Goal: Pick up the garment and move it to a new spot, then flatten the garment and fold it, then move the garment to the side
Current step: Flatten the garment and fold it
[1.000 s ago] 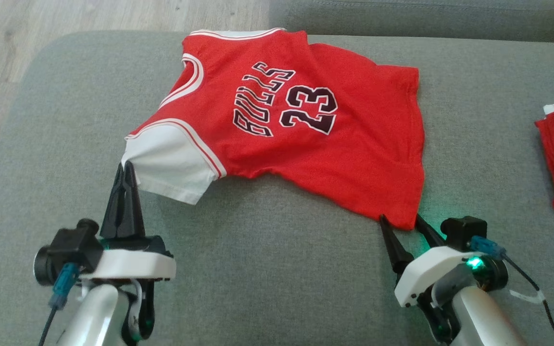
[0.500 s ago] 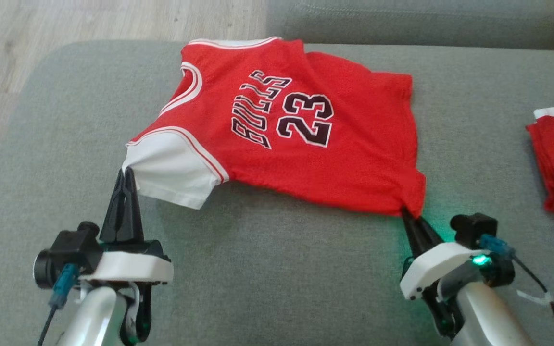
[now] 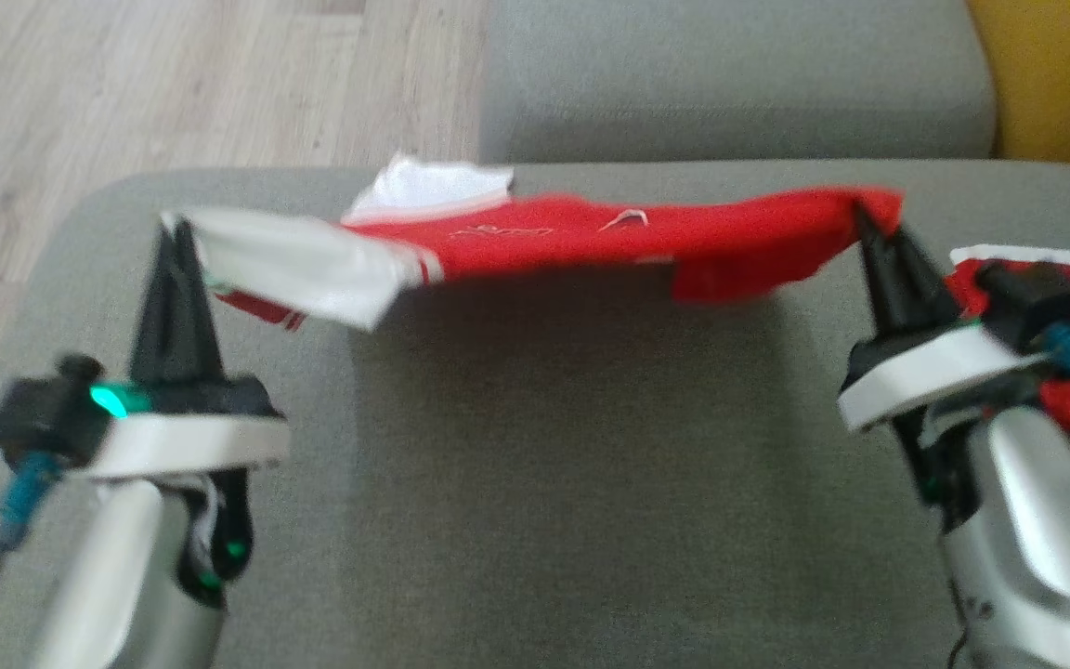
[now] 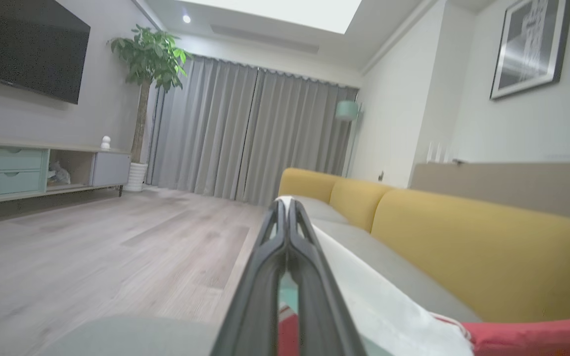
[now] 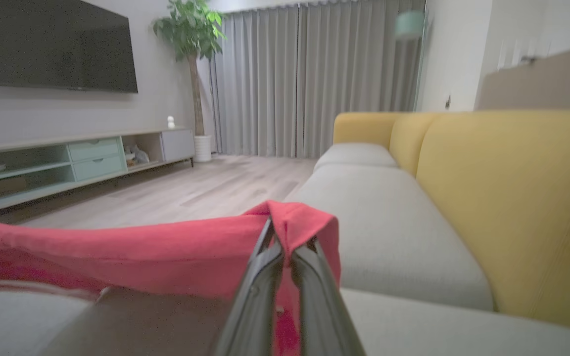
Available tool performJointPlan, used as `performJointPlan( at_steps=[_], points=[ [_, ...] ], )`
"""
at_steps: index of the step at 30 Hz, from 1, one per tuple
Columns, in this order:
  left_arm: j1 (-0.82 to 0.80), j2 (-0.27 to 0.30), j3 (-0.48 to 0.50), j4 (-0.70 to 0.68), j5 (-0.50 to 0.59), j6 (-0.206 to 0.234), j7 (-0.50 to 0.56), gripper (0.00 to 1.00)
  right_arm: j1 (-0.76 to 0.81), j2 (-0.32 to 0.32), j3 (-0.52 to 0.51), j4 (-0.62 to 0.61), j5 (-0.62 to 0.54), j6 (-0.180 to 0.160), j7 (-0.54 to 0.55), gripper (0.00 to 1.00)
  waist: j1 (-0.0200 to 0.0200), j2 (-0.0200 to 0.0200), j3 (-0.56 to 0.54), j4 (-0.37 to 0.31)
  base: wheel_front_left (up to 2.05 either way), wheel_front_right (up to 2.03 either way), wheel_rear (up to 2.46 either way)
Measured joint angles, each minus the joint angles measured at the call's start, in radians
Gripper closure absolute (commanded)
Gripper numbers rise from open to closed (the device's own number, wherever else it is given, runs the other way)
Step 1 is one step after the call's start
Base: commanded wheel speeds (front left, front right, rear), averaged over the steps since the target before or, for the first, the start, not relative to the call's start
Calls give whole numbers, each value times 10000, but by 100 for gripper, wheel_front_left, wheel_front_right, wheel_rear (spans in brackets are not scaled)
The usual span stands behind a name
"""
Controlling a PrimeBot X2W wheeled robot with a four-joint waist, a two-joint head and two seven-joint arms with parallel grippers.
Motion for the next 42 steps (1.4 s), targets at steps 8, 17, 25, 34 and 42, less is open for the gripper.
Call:
performJointPlan(
  at_steps=[8, 17, 25, 34, 42],
  points=[
    [-1072, 347, 861, -2763, -665, 105, 619, 100, -537, -836, -104, -2341, -2, 0, 924, 100, 0, 0, -504, -292, 0, 0, 0],
    [-2966, 1490, 1287, -4232, -884, 347, 2566, 100, -722, -1337, -426, -4429, -52, 0, 2349, 100, 0, 0, -245, -538, 0, 0, 0],
    [-4123, 2034, 807, -1797, -1003, -405, 3710, 100, -2450, -1770, -96, -3509, 445, 0, 3101, 100, 2, 0, 805, -672, 0, 0, 0],
    [-9976, 1822, 593, 2915, -305, -1151, 2495, 100, -9306, -2466, 1841, 1810, -301, 0, 1287, 100, 6, -1, 3293, -683, 0, 0, 0],
    [-10863, 1181, -324, 5382, 623, -1392, 1248, 100, -10596, -1762, 1605, 5359, -1264, 0, -1083, 100, 6, -1, 4172, -353, 0, 0, 0]
  ],
)
